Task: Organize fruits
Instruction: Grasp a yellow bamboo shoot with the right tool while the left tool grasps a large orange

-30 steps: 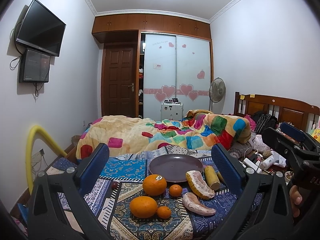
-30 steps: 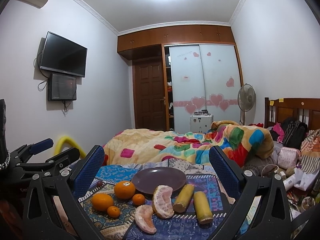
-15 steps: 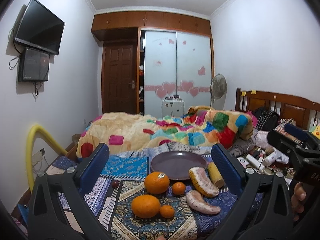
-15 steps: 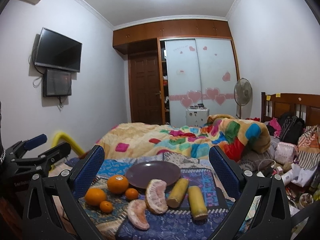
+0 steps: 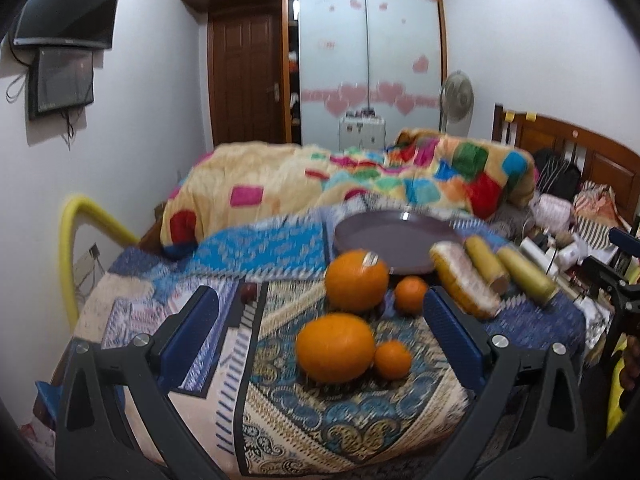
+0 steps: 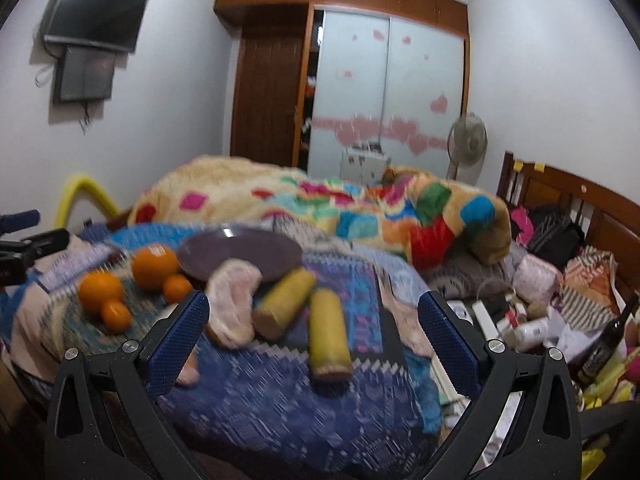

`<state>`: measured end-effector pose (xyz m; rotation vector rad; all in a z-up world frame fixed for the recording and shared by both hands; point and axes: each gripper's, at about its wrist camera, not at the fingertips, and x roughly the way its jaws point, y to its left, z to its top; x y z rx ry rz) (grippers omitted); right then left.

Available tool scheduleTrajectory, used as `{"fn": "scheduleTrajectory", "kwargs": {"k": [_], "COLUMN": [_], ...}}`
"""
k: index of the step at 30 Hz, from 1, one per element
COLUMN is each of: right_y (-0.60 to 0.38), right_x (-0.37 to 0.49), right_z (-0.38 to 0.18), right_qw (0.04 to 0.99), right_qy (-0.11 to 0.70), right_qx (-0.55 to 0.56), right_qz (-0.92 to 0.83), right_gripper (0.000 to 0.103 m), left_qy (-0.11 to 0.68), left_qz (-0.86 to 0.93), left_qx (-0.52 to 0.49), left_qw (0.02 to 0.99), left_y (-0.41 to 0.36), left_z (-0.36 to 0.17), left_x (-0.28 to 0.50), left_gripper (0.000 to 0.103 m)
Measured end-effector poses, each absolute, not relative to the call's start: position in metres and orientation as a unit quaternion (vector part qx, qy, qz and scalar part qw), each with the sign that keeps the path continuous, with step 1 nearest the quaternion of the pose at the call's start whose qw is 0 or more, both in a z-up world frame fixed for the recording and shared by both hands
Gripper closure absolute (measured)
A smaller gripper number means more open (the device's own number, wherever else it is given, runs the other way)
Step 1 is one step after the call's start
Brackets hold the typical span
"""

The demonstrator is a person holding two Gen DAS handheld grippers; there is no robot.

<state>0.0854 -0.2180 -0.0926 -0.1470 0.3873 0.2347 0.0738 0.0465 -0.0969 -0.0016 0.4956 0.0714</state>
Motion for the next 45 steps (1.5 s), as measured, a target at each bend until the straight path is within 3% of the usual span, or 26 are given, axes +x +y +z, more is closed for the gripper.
{"fn": "scheduleTrajectory", "kwargs": {"k": [5, 11, 16, 26, 31, 38, 41, 45], "right_y": [-0.229, -0.234, -0.233, -0.225, -0.223, -0.221, -0.221, -0.221], "right_x": [0.103, 0.125, 0.142, 0.175, 0.184, 0.195, 0.195, 0.196], "right_z": [-0.113, -0.131, -0.138, -0.141, -0.147, -0.157, -0.155, -0.154], "right_qw": [0.961, 0.953, 0.946, 0.922, 0.914, 0.903, 0.904, 0.903], "right_qy": [0.242, 0.274, 0.292, 0.344, 0.362, 0.387, 0.385, 0.385], "right_qx": [-0.061, -0.058, -0.058, -0.076, -0.082, -0.071, -0.069, -0.07], "right_qz": [0.117, 0.117, 0.125, 0.158, 0.163, 0.172, 0.174, 0.176], "right_gripper": [0.0, 0.0, 0.002, 0.03, 0.034, 0.048, 0.066, 0.068], "left_qy": [0.29, 0.331, 0.346, 0.381, 0.386, 0.384, 0.38, 0.383], "left_qz": [0.035, 0.023, 0.005, -0.029, -0.038, -0.032, -0.023, -0.023], "left_qx": [-0.008, -0.024, -0.041, -0.087, -0.075, -0.065, -0.047, -0.044], "left_qw": [0.956, 0.943, 0.937, 0.92, 0.919, 0.921, 0.924, 0.922], "left_y": [0.054, 0.059, 0.061, 0.07, 0.064, 0.061, 0.059, 0.059], "left_z": [-0.126, -0.147, -0.154, -0.156, -0.154, -0.153, -0.152, -0.15], "left_x": [0.089, 0.109, 0.122, 0.142, 0.147, 0.147, 0.145, 0.144], "left_gripper": [0.0, 0.012, 0.014, 0.026, 0.037, 0.039, 0.04, 0.04]}}
